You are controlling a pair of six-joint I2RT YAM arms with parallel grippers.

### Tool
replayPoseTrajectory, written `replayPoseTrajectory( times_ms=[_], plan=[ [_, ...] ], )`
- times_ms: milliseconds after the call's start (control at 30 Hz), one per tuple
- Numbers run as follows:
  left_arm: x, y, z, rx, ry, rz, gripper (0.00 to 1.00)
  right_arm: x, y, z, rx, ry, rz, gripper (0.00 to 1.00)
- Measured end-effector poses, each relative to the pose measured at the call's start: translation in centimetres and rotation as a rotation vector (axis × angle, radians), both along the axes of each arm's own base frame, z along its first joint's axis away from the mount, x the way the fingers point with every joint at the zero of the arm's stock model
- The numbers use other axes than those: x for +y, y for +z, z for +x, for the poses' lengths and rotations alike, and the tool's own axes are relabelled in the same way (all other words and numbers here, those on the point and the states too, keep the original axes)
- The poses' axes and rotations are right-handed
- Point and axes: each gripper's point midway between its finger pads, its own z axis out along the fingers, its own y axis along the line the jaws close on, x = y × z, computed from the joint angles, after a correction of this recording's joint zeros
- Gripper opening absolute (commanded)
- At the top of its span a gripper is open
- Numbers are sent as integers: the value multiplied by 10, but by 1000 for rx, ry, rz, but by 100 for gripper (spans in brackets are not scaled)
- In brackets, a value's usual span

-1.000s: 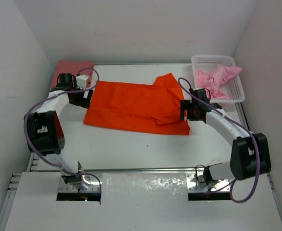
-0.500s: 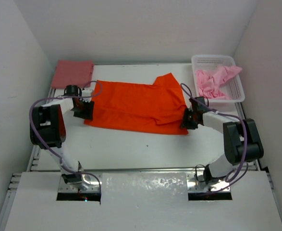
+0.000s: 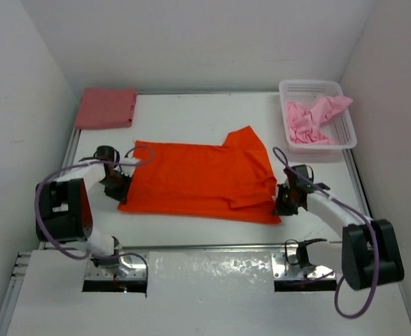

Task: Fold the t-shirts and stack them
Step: Fold the flattened tshirt in 1/3 of the way

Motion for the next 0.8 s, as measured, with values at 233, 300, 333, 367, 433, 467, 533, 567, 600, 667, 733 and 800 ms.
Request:
replayPoseTrajectory(
  times_ms=[233, 300, 333, 367, 433, 467, 533, 567, 600, 667, 733, 800],
  plan=[
    [10, 1, -77, 201, -88, 74, 77, -1, -2, -51, 61, -28, 31, 81],
    [11, 5, -83, 220, -99, 85, 83, -3, 4, -50, 62, -25, 19, 86],
    [12, 8, -85, 226, -101, 89, 83, -6, 7, -51, 72, -25, -5, 87],
    [14, 14, -83, 230, -101, 93, 83, -10, 13, -49, 78, -24, -28, 87],
    [18, 32, -65, 193, -95, 108, 88, -18, 35, -34, 61, -15, -81, 83],
    [21, 44, -48, 144, -89, 121, 90, -19, 54, -16, 21, -6, -98, 82],
    [29, 78, 5, -30, -46, 148, 90, -13, 103, 37, -127, 19, -111, 81],
    [32, 94, 29, -118, -24, 158, 85, -8, 129, 65, -214, 40, -114, 80],
    [34, 110, 54, -209, 6, 158, 81, 1, 152, 88, -276, 71, -117, 79],
    [34, 134, 95, -342, 57, 133, 73, 22, 185, 133, -366, 131, -129, 78],
    [30, 136, 124, -384, 97, 86, 70, 45, 206, 177, -434, 173, -122, 77],
    [26, 120, 150, -368, 133, 31, 70, 62, 201, 212, -433, 200, -120, 75]
  ],
)
